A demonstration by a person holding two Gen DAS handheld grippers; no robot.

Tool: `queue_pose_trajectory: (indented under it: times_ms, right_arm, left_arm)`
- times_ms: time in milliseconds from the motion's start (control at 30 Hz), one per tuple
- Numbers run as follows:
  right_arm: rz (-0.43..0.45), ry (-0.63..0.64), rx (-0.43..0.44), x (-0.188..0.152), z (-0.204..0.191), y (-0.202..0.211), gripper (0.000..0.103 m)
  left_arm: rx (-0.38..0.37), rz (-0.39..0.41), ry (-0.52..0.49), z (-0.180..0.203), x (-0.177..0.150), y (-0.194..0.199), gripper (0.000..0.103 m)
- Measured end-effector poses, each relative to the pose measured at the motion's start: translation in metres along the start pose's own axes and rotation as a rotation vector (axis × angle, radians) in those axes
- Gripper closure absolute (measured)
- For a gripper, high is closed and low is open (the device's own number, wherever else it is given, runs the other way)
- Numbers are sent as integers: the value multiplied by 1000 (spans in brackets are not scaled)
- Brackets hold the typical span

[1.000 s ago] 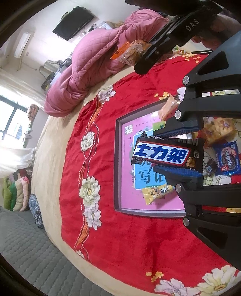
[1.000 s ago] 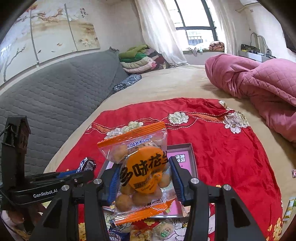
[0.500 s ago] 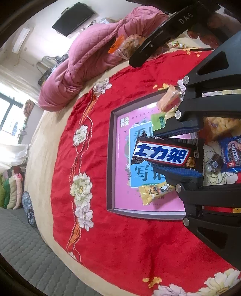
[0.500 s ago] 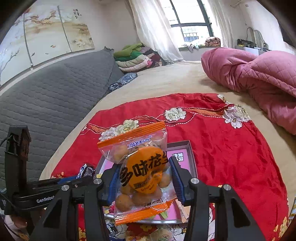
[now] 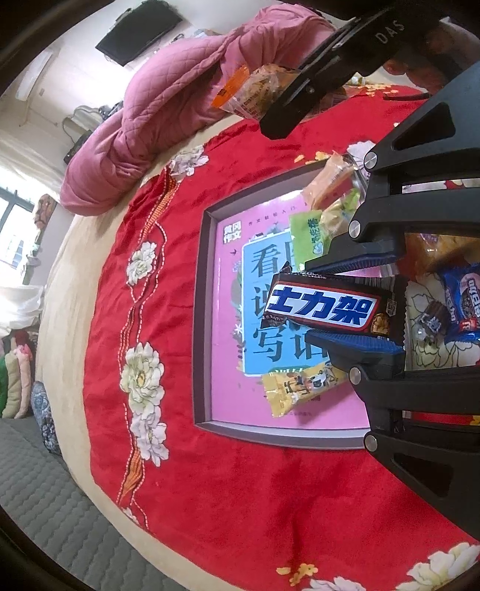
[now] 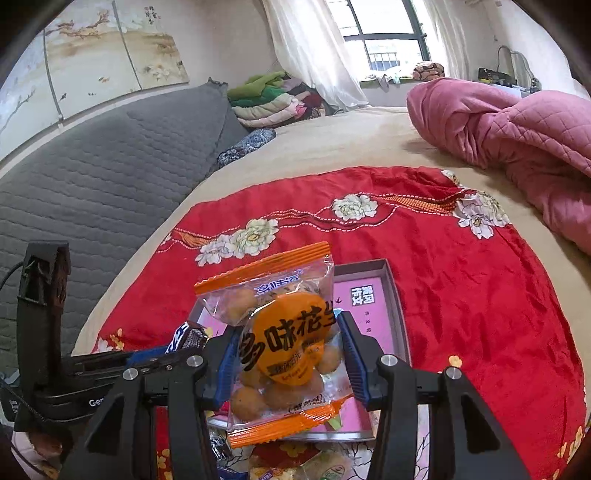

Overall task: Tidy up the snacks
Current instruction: 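Lower the blue chocolate bar with the left tool into the tray while the right tool lowers the orange-labelled bag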

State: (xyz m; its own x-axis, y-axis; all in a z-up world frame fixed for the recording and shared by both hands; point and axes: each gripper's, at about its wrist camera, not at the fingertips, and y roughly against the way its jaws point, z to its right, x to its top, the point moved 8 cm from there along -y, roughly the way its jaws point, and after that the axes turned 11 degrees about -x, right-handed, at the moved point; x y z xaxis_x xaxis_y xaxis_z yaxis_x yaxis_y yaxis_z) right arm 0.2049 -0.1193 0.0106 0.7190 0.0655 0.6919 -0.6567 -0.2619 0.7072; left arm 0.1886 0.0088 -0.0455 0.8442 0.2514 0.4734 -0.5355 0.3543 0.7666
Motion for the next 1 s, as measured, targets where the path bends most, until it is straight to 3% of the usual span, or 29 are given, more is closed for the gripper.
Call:
queue_pose_trajectory:
  times_ms: [467,667,1000]
  right_arm:
    - [-83,29,-26,-29,1,-29,53]
    - [-124,26,-56,-44,10,-43,53]
    - [-158,17,-34,-57,13,-54,53]
  left_arm:
    - [10,-37,15,-13,-11,-22,72]
    - [-7,-62,3,-5,-18,-34,72]
    - [-25,-106,-19,9,-26,-54,72]
